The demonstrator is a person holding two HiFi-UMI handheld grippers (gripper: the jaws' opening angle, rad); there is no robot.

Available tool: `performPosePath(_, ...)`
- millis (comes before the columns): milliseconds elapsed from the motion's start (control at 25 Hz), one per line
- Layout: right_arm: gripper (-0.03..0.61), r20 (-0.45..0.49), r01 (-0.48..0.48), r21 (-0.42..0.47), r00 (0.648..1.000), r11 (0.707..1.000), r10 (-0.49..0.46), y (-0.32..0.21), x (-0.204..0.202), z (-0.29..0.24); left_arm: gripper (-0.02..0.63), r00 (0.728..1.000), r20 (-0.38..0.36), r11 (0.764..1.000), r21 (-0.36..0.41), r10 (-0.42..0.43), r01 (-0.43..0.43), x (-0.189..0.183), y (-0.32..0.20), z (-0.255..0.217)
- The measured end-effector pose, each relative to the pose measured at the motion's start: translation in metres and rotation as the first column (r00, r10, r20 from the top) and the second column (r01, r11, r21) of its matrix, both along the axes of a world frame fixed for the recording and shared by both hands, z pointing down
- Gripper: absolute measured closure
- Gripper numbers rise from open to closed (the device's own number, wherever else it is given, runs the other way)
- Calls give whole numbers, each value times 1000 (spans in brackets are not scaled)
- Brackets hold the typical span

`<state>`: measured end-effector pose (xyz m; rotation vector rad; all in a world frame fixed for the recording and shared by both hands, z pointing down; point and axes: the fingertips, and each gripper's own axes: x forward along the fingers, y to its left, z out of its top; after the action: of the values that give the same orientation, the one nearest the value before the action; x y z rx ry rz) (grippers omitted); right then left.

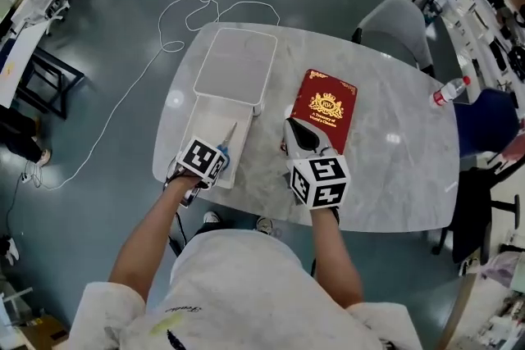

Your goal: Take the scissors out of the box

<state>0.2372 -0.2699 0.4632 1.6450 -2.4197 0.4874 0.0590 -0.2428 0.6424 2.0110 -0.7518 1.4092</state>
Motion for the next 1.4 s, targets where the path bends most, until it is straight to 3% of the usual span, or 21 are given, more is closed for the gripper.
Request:
performPosePath(360, 572, 14, 94, 7, 995, 996, -94, -12, -11, -2, 508, 992, 128, 999, -45, 14, -8, -5, -2, 12)
performPosePath(760, 572, 24, 132, 11, 991, 991, -132, -17, -4, -2, 503, 976, 205, 993, -103, 72, -51, -5, -2, 19)
performPosePath(1400, 572, 37, 163, -16, 986, 986, -162, -15, -3, 11, 506, 987, 152, 991, -127, 58, -39, -8, -6, 20)
